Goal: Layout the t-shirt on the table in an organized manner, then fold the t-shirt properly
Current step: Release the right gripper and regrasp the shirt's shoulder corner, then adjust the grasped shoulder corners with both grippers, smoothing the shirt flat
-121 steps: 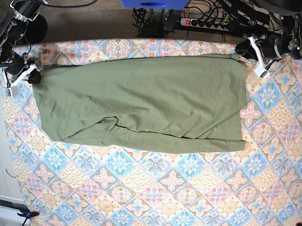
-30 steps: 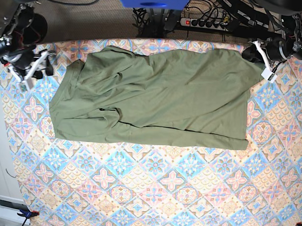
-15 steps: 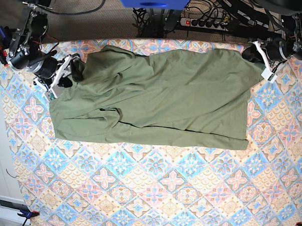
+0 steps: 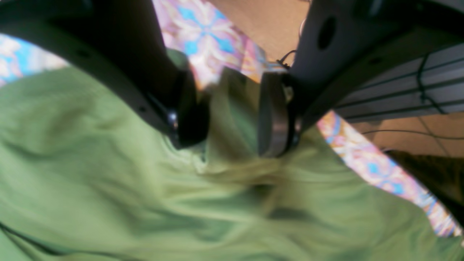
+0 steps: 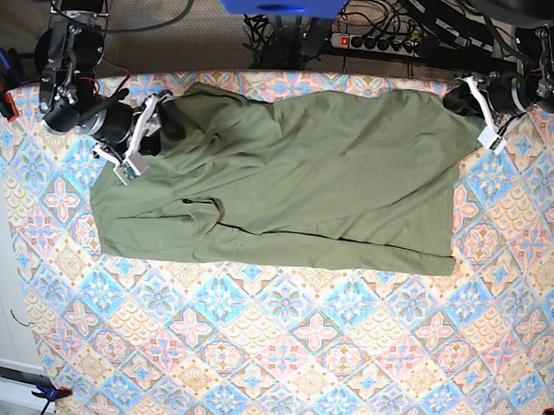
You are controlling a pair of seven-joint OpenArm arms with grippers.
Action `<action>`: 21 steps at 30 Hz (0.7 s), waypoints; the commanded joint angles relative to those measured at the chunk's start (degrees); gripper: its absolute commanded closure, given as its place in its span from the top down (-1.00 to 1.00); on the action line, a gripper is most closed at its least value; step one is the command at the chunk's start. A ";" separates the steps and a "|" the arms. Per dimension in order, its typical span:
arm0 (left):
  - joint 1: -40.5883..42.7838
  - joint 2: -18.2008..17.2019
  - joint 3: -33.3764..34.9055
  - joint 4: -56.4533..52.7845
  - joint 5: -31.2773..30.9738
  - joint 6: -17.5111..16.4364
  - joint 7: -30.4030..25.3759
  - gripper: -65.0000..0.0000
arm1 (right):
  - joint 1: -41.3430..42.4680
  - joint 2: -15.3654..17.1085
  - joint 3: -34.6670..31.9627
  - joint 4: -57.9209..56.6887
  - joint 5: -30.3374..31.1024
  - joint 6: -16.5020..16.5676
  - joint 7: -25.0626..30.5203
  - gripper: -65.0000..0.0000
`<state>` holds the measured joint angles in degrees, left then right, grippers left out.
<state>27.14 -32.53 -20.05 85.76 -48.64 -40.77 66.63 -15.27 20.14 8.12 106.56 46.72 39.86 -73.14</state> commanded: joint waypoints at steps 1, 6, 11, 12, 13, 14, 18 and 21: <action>0.07 -0.21 0.49 -0.26 2.27 0.77 1.02 -0.62 | 0.63 0.91 0.36 0.73 0.71 0.14 1.10 -0.23; -0.01 -0.13 0.49 -0.26 2.27 0.77 1.02 -0.62 | 2.56 0.91 0.63 -4.54 0.97 0.14 1.19 -0.77; -0.19 0.05 0.49 -0.09 2.27 0.77 1.02 -0.62 | 4.15 0.91 2.91 -8.41 4.84 0.14 1.19 -0.82; -0.19 0.05 0.49 0.00 2.18 0.77 1.02 -0.62 | 4.15 1.00 4.41 -8.41 6.51 0.14 1.10 -0.82; -0.19 0.05 0.49 0.09 2.18 0.77 1.02 -0.62 | 3.97 1.00 6.08 -8.41 8.09 0.14 1.10 -0.82; -0.19 0.05 0.49 0.09 2.09 0.77 1.02 -0.62 | 3.79 1.00 7.92 -8.41 9.50 0.14 1.10 -0.82; -0.19 -0.13 0.49 0.27 -2.04 0.77 0.93 -0.74 | 3.71 2.23 18.47 -8.59 12.58 0.14 0.22 -0.82; 0.34 -0.21 0.76 3.52 -5.03 0.77 0.93 -1.00 | 3.71 5.66 24.19 -8.59 14.16 0.14 -1.45 -0.82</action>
<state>27.18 -32.34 -19.31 88.03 -52.60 -39.33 67.66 -12.23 24.77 31.94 97.17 59.00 39.81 -76.01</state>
